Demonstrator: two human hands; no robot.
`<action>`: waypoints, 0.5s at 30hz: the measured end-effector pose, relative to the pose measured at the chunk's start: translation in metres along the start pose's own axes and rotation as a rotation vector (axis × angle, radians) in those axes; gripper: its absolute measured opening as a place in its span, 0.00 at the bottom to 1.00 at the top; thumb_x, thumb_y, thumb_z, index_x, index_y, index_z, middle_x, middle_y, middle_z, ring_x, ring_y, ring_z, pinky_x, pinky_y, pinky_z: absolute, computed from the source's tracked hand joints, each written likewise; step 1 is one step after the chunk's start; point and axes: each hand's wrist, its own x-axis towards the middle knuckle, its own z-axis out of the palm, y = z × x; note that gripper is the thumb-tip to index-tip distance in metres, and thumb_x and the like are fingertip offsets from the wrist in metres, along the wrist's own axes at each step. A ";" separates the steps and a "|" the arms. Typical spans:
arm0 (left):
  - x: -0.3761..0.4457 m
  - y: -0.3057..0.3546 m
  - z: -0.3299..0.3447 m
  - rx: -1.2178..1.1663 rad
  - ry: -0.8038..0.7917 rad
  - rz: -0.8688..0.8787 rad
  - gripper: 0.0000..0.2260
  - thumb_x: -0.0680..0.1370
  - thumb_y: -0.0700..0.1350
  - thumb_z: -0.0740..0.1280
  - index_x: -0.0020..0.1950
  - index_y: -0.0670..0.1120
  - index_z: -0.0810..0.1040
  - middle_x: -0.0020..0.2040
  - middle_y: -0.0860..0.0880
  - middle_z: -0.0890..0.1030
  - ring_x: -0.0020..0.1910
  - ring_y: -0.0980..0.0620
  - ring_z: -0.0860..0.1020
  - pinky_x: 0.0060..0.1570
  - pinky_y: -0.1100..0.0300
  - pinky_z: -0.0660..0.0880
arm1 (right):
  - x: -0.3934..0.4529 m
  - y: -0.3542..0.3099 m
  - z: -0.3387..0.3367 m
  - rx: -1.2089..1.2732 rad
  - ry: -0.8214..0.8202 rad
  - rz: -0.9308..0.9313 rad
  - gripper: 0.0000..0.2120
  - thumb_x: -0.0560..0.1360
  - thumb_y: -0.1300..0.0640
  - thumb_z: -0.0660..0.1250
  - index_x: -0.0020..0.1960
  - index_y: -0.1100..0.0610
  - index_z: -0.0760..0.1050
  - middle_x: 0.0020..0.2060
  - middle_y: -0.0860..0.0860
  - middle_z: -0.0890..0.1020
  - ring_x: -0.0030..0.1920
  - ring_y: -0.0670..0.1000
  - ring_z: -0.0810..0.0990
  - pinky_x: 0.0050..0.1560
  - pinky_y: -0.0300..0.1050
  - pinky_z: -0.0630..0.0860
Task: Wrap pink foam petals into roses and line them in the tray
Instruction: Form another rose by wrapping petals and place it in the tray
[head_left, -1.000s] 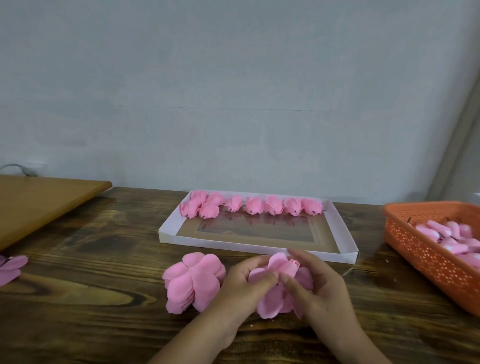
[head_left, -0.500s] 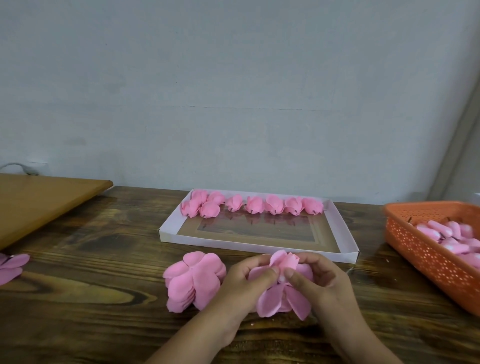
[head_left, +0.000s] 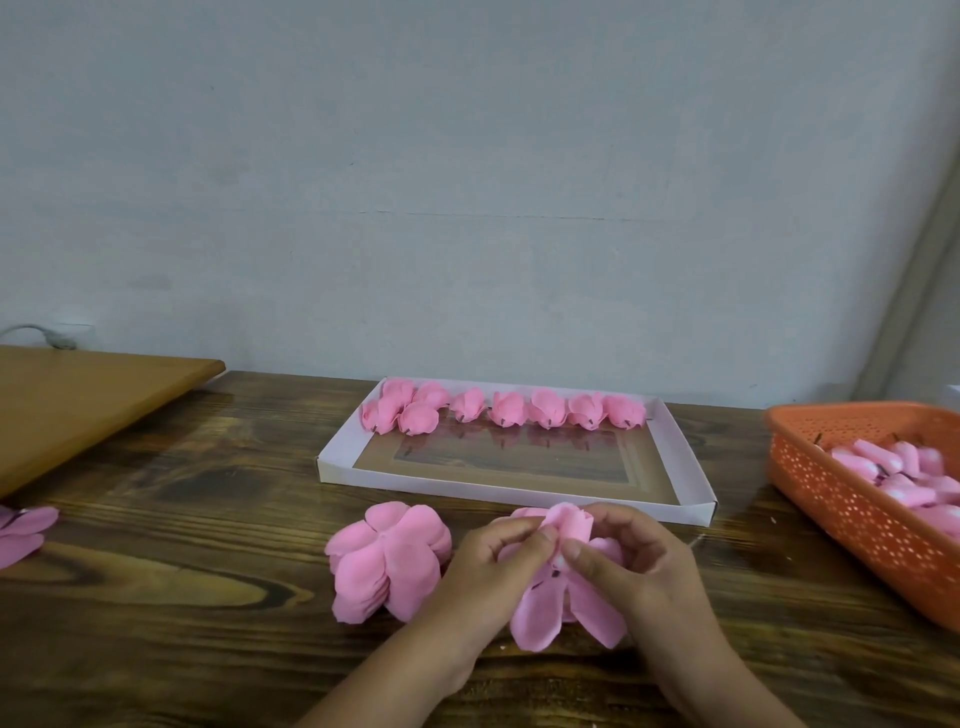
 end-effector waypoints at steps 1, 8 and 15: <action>0.000 0.001 0.000 0.007 0.000 -0.001 0.10 0.83 0.51 0.64 0.51 0.56 0.86 0.57 0.51 0.84 0.58 0.53 0.83 0.65 0.47 0.77 | 0.000 0.000 0.000 0.001 0.004 0.010 0.14 0.65 0.58 0.77 0.51 0.52 0.83 0.43 0.59 0.86 0.43 0.59 0.86 0.40 0.47 0.82; -0.002 0.005 0.001 -0.017 0.003 -0.024 0.08 0.82 0.51 0.67 0.52 0.59 0.86 0.59 0.51 0.84 0.57 0.53 0.83 0.62 0.48 0.79 | 0.001 -0.003 -0.002 0.050 -0.074 0.132 0.16 0.66 0.54 0.80 0.52 0.54 0.85 0.46 0.60 0.86 0.46 0.62 0.86 0.42 0.50 0.82; 0.002 0.001 -0.004 -0.187 -0.014 -0.159 0.14 0.76 0.49 0.73 0.60 0.48 0.82 0.56 0.42 0.85 0.52 0.43 0.85 0.46 0.49 0.82 | 0.003 0.002 -0.006 0.048 0.048 0.109 0.13 0.66 0.53 0.78 0.49 0.54 0.85 0.46 0.58 0.86 0.47 0.62 0.86 0.48 0.62 0.83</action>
